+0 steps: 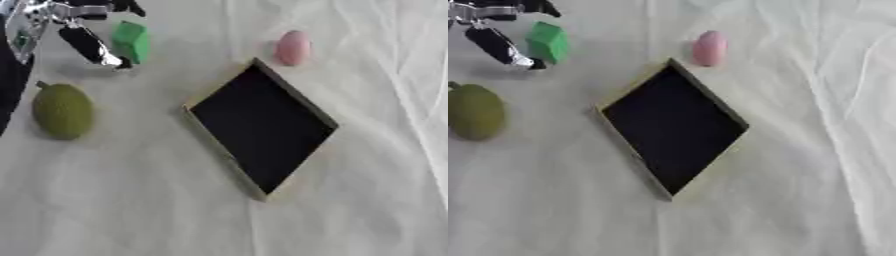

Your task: Pick up objects on the table and place them in the box.

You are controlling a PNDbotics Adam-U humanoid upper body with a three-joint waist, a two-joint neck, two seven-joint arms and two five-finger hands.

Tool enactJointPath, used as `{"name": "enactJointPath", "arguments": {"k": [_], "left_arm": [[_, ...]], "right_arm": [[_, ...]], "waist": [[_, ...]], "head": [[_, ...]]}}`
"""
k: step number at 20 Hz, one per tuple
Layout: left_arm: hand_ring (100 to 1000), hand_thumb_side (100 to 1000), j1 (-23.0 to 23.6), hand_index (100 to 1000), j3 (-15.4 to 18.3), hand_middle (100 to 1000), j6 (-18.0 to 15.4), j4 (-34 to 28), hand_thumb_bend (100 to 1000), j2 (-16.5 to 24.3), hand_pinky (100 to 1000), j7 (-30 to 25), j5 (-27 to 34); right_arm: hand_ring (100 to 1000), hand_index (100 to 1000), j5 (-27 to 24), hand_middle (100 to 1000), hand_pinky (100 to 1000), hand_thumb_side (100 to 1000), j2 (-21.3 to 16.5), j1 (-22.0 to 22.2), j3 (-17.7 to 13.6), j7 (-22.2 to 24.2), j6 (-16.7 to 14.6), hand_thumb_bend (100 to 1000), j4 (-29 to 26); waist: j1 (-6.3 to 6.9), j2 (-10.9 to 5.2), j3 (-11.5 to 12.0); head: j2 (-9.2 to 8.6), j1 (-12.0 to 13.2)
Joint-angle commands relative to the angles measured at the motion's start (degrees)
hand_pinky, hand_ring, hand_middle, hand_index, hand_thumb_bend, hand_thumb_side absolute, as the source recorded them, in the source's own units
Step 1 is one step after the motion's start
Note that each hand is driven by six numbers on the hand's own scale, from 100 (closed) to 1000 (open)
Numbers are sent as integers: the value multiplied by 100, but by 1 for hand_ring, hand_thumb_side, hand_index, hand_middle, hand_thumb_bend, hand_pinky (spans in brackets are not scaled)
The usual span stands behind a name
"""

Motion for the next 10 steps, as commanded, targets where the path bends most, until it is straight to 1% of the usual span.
{"name": "enactJointPath", "arguments": {"k": [1, 4, 5, 8, 10], "left_arm": [[962, 522, -164, 964, 81, 902, -1334, 43, 495, 137, 960, -1141, -250], [961, 522, -167, 964, 100, 900, -1334, 112, 491, 126, 955, -965, -437], [957, 517, -168, 960, 111, 896, -1334, 126, 473, 118, 950, -899, -484], [939, 492, -162, 937, 158, 866, -1334, 137, 395, 90, 928, -673, -563], [889, 437, -164, 897, 195, 800, -1334, 102, 291, 85, 887, -446, -545]], "right_arm": [[754, 767, -42, 618, 935, 557, -94, -71, -76, 33, -6, 100, -54], [754, 767, -50, 617, 935, 557, -84, -81, -74, 47, 3, 100, -57], [754, 767, -51, 617, 936, 557, -80, -84, -73, 53, 7, 100, -57], [754, 767, -54, 616, 936, 556, -67, -92, -67, 75, 19, 100, -52], [754, 768, -55, 616, 937, 556, -63, -89, -64, 93, 21, 100, -46]], "waist": [[-5, -114, -9], [-12, -96, -9], [-14, -90, -11], [-26, -78, -20], [-34, -74, -22]], "head": [[-82, 13], [-95, 19], [-101, 22], [-118, 31], [-113, 34]]}}
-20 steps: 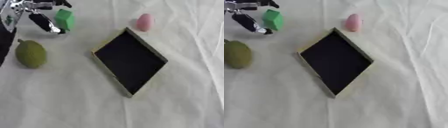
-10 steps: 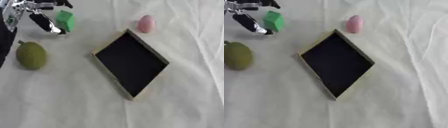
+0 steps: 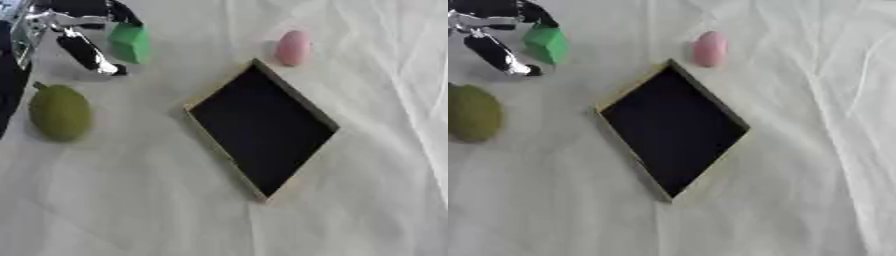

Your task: Pick up objects on the table and place them in the box.

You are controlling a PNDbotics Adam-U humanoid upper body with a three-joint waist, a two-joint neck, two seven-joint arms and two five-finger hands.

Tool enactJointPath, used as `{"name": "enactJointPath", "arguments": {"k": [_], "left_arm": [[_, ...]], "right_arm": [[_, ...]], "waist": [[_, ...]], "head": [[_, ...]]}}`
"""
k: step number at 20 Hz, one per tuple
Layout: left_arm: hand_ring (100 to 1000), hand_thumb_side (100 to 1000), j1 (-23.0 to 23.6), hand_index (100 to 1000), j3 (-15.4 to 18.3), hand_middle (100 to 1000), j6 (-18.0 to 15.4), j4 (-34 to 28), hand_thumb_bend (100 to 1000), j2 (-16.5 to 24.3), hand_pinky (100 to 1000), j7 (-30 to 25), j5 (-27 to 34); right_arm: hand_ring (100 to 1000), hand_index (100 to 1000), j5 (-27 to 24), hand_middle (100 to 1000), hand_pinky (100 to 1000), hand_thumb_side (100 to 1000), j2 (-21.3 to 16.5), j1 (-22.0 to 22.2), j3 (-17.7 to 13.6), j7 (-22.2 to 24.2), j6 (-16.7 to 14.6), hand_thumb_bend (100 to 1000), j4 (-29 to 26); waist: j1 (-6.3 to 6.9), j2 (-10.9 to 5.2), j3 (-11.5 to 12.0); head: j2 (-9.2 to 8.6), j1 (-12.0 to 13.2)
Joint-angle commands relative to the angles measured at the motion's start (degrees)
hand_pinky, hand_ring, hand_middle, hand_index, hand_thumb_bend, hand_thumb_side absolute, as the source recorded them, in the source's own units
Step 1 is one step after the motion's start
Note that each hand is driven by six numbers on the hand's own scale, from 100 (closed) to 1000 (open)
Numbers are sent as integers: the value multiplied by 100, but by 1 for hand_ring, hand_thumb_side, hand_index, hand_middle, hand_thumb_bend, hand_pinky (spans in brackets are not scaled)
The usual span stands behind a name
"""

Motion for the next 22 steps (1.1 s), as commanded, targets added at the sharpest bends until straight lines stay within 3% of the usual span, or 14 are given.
{"name": "enactJointPath", "arguments": {"k": [1, 2, 5, 7, 10, 14, 18, 22], "left_arm": [[889, 437, -102, 897, 55, 800, -999, -45, 291, 86, 887, -669, -51], [845, 380, -105, 865, 82, 753, -999, -76, 207, 80, 847, -536, 0], [722, 379, -125, 725, 187, 595, -999, -279, 324, 111, 717, 90, 35], [664, 381, -102, 684, 255, 546, -999, -307, 384, 112, 650, 651, -128], [618, 404, -76, 644, 320, 499, -999, -215, 464, 84, 633, 1338, -560], [607, 406, -58, 634, 402, 486, -999, 10, 475, 32, 632, 2013, -1182], [526, 407, -26, 578, 466, 381, -999, 251, 454, 0, 611, 2312, -1654], [501, 394, -19, 564, 527, 354, -999, 359, 431, -2, 591, 2525, -1841]], "right_arm": [[754, 768, -51, 616, 937, 556, -95, -79, -64, 45, -7, 100, -43], [754, 768, -52, 615, 938, 556, -92, -75, -63, 52, -4, 100, -38], [754, 769, -61, 614, 938, 557, -78, -76, -55, 80, 11, 100, -33], [754, 769, -68, 614, 939, 556, -66, -83, -49, 96, 20, 100, -34], [754, 769, -73, 613, 939, 556, -56, -78, -55, 107, 22, 100, -30], [754, 769, -84, 613, 940, 556, -40, -83, -55, 123, 29, 100, -32], [754, 769, -99, 611, 941, 556, -23, -88, -59, 135, 41, 100, -35], [754, 769, -119, 611, 942, 554, -19, -82, -71, 137, 54, 100, -40]], "waist": [[1, -115, -12], [-1, -114, -10], [1, -113, -3], [-1, -112, -15], [-6, -105, -38], [-14, -96, -60], [-22, -70, -87], [-24, -66, -91]], "head": [[-63, 19], [-60, 22], [-74, 32], [-97, 40], [-116, 67], [-138, 107], [-170, 138], [-159, 130]]}}
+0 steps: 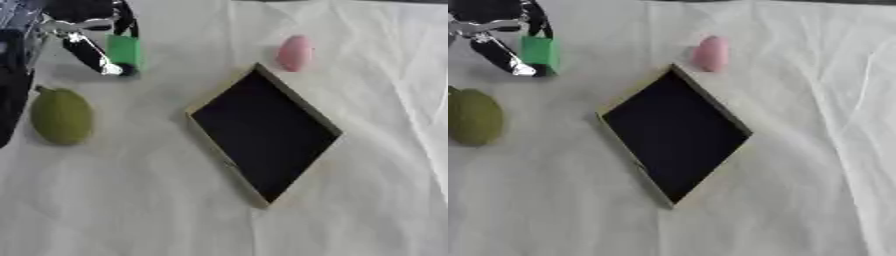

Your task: Pick up objects on the table and place them in the box.

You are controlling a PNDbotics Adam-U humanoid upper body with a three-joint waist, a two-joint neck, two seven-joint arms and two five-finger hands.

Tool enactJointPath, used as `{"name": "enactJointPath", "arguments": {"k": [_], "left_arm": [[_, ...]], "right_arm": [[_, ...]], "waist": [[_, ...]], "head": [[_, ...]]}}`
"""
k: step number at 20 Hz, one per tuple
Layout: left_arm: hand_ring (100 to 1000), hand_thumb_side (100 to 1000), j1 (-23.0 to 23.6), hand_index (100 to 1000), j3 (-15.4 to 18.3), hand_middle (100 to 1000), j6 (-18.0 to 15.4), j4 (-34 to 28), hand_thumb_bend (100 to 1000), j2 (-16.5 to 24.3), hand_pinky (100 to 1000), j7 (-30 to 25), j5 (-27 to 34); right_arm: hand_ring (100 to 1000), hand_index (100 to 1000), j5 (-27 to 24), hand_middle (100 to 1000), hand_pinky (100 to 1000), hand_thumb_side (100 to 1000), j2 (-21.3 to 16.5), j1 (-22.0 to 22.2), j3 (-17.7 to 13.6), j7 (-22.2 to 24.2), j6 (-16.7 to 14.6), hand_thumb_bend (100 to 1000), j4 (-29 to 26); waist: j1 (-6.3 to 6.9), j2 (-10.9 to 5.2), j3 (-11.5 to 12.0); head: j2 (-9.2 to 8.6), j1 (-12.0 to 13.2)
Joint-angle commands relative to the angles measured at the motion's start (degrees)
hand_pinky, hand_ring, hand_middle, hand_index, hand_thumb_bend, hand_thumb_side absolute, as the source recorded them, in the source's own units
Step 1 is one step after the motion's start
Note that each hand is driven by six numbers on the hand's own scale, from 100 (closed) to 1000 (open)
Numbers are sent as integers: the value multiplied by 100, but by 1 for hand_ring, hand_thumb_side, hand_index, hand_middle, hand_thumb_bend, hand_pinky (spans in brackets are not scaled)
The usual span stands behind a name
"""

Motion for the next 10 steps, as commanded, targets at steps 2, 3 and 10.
{"name": "enactJointPath", "arguments": {"k": [2, 3, 10], "left_arm": [[497, 381, -7, 560, 38, 351, -4, 129, 434, 54, 585, 192, -236], [495, 378, -3, 557, 43, 349, -5, 132, 431, 55, 581, 224, -244], [481, 352, 19, 541, 63, 337, -4, 143, 424, 64, 557, 386, -199]], "right_arm": [[754, 770, -64, 611, 942, 557, -115, -78, -72, 21, 5, 100, -45], [755, 770, -69, 611, 943, 557, -112, -77, -74, 22, 9, 100, -45], [756, 771, -95, 613, 943, 557, -102, -61, -77, 14, 10, 100, -43]], "waist": [[-6, -103, -6], [-5, -106, -5], [-6, -174, -10]], "head": [[-48, -2], [-45, -4], [-18, -13]]}}
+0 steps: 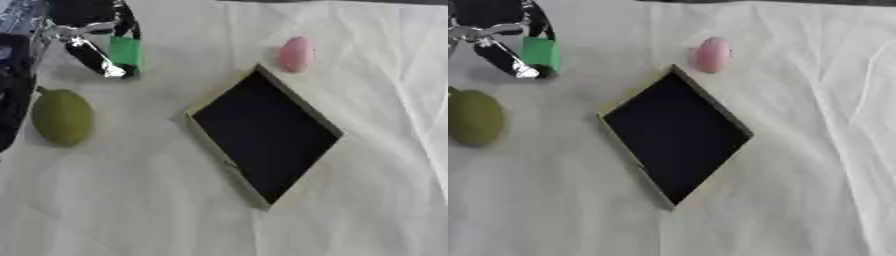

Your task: Pick up objects on the table and place them in the box.

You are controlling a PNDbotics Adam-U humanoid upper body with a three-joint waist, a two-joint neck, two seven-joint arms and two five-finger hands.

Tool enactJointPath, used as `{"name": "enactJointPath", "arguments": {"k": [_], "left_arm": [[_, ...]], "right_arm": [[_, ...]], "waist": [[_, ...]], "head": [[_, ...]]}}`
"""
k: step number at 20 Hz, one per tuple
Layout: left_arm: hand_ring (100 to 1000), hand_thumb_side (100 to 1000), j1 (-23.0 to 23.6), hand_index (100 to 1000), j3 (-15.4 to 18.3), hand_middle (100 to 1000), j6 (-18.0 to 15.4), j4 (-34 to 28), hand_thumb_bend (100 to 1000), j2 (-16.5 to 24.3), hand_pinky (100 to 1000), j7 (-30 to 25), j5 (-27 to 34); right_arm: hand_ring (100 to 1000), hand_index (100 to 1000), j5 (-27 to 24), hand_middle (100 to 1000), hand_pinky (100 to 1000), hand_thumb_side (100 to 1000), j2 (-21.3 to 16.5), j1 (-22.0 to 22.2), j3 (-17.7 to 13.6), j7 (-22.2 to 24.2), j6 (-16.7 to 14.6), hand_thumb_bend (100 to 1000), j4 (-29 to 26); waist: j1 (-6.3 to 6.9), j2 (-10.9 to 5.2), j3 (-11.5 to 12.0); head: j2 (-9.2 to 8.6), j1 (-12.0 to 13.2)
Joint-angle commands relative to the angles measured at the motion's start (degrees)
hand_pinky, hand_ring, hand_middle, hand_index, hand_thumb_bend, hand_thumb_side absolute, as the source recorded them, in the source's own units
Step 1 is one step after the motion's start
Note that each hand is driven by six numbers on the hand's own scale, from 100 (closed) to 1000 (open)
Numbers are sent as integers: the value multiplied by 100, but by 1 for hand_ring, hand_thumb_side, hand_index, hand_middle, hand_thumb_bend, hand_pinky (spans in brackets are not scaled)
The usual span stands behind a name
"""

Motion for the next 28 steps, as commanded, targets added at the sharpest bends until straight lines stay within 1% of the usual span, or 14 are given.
{"name": "enactJointPath", "arguments": {"k": [1, 2, 3, 4, 5, 6, 7, 8, 9, 10, 12, 17, 21, 28], "left_arm": [[479, 349, -9, 539, 12, 335, 1, 52, 422, 65, 554, 69, -48], [472, 350, -11, 531, 19, 327, 0, 46, 389, 63, 543, 92, -13], [470, 331, -12, 528, 21, 325, 0, 42, 395, 62, 540, 109, 31], [466, 320, -12, 522, 18, 320, 0, 42, 355, 61, 533, 116, 79], [464, 315, -10, 519, 12, 318, 0, 44, 335, 59, 529, 113, 140], [463, 298, -9, 516, 4, 318, 0, 44, 289, 57, 524, 98, 210], [464, 292, -8, 516, -3, 319, 0, 38, 270, 53, 522, 73, 295], [467, 272, -6, 519, -9, 326, 0, 30, 207, 47, 520, 34, 390], [467, 270, -4, 520, -14, 327, 0, 23, 201, 39, 519, -24, 504], [471, 261, -2, 525, -21, 335, 0, 9, 164, 33, 520, -98, 627], [472, 249, 1, 527, -35, 339, 0, -43, 131, 23, 520, -275, 906], [464, 218, -1, 519, -10, 335, 0, -396, 100, -12, 512, -753, 1752], [461, 216, -3, 516, -50, 332, 0, -574, 100, -41, 507, -1245, 2369], [456, 218, 0, 513, -279, 327, 0, -769, 100, -186, 501, -2013, 3304]], "right_arm": [[756, 771, -41, 613, 943, 557, -105, -60, -76, -3, -4, 100, -42], [756, 771, -45, 613, 942, 562, -102, -59, -75, -8, -5, 100, -43], [756, 771, -50, 613, 942, 557, -99, -57, -73, -14, -6, 100, -44], [757, 771, -54, 613, 942, 557, -98, -55, -72, -21, -6, 100, -44], [757, 772, -58, 614, 941, 557, -98, -50, -70, -28, -8, 100, -44], [757, 772, -62, 614, 941, 557, -98, -47, -69, -37, -11, 100, -44], [757, 772, -67, 614, 941, 557, -98, -44, -67, -47, -16, 100, -45], [757, 772, -71, 615, 940, 557, -98, -41, -64, -56, -20, 100, -45], [757, 772, -75, 615, 940, 557, -97, -37, -61, -63, -25, 100, -45], [757, 772, -79, 615, 940, 558, -95, -31, -59, -72, -27, 100, -44], [758, 772, -87, 615, 939, 558, -91, -18, -57, -88, -32, 100, -43], [758, 773, -110, 617, 938, 557, -83, -3, -41, -129, -55, 100, -46], [759, 773, -121, 618, 936, 558, -86, 1, -27, -159, -76, 100, -50], [759, 773, -132, 619, 934, 557, -83, -17, 13, -175, -93, 100, -64]], "waist": [[-1, -163, -10], [2, -179, -8], [7, -198, -7], [10, -217, -7], [15, -238, -9], [18, -261, -10], [21, -283, -11], [24, -306, -11], [27, -326, -11], [30, -349, -11], [33, -395, -11], [36, -507, -15], [42, -580, -18], [65, -662, -47]], "head": [[-12, -15], [-5, -15], [4, -19], [15, -23], [29, -27], [41, -34], [56, -42], [72, -48], [87, -54], [106, -64], [144, -86], [199, -101], [242, -116], [330, -169]]}}
